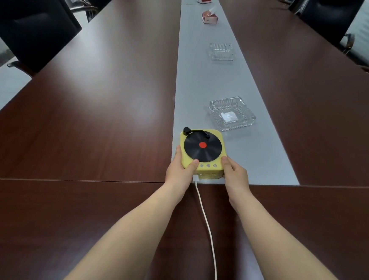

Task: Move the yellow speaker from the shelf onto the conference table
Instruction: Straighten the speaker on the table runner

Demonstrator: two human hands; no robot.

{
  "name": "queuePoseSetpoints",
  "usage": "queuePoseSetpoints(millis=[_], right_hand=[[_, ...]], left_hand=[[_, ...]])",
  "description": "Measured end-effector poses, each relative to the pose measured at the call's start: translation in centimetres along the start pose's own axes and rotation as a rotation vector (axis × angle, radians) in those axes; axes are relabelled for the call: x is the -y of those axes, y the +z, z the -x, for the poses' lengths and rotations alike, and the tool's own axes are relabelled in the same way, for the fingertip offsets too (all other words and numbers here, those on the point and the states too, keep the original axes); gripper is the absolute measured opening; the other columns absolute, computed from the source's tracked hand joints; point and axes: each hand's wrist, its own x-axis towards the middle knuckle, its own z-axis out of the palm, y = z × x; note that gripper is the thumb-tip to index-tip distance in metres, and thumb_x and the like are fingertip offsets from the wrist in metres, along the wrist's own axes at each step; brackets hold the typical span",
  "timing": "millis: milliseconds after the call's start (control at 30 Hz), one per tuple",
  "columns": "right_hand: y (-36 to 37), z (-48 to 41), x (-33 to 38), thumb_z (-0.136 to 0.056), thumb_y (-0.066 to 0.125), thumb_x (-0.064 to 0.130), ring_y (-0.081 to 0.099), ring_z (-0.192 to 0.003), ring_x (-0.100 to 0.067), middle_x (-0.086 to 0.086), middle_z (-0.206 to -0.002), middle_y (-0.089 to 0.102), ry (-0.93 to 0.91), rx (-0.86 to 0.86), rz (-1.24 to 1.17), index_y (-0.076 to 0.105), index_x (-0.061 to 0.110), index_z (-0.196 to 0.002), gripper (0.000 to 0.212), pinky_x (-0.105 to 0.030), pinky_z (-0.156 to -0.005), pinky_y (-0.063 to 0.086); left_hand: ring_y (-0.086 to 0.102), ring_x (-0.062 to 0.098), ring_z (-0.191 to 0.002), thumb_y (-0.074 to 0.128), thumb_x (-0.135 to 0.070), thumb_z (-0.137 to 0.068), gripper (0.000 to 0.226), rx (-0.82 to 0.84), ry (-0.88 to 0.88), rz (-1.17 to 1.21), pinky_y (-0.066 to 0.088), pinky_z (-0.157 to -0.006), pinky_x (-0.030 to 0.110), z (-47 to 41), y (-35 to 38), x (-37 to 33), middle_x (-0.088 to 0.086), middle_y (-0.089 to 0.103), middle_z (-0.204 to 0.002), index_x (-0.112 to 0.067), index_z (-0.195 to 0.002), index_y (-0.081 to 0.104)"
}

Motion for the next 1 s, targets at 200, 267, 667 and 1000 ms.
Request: queuePoseSetpoints(millis=[200,267,667,1000], right_hand=[[0.08,-0.1,-0.17,-0.1,0.04,0.024,0.059,-0.083,0.002,0.007,-0.093,0.066,-0.007,-0.012,0.017,0.064,0.019,-0.106,0.025,-0.004,-0.064,0.045],[0.12,-0.06,-0.2,-0.1,0.04,0.024,0.059,-0.084,0.002,0.009,-0.092,0.065,-0.008,-0.015,0.015,0.064,0.02,-0.107,0.025,-0.007,-0.067,0.045],[0.25,-0.49,-0.67,-0.1,0.041,0.024,0.059,-0.098,-0.013,0.0,-0.103,0.066,-0.015,-0.044,0.037,0.065,0.008,-0.117,0.033,-0.023,-0.085,0.042],[0.2,-0.51,-0.88,-0.099,0.041,0.025,0.059,-0.098,-0.012,0.001,-0.102,0.066,-0.029,-0.045,0.041,0.066,0.014,-0.109,0.029,-0.023,-0.085,0.043]], left_hand=[[0.048,0.012,-0.113,0.056,-0.024,-0.092,0.072,0.022,0.002,-0.002,0.038,-0.093,0.023,0.01,-0.08,0.19,-0.003,0.049,-0.136,-0.028,-0.151,0.014],[0.048,0.013,-0.115,0.056,-0.025,-0.092,0.073,0.026,0.004,-0.008,0.038,-0.096,0.024,0.01,-0.11,0.26,-0.003,0.049,-0.136,-0.028,-0.151,0.014],[0.047,0.012,-0.118,0.053,-0.029,-0.093,0.072,0.052,0.008,-0.06,0.036,-0.097,0.024,0.12,-0.23,0.23,-0.009,0.047,-0.134,-0.03,-0.151,0.01],[0.04,0.014,-0.13,0.049,-0.026,-0.095,0.07,0.069,0.028,-0.062,0.03,-0.101,0.023,0.29,-0.19,0.03,-0.007,0.04,-0.146,-0.029,-0.151,0.007]])
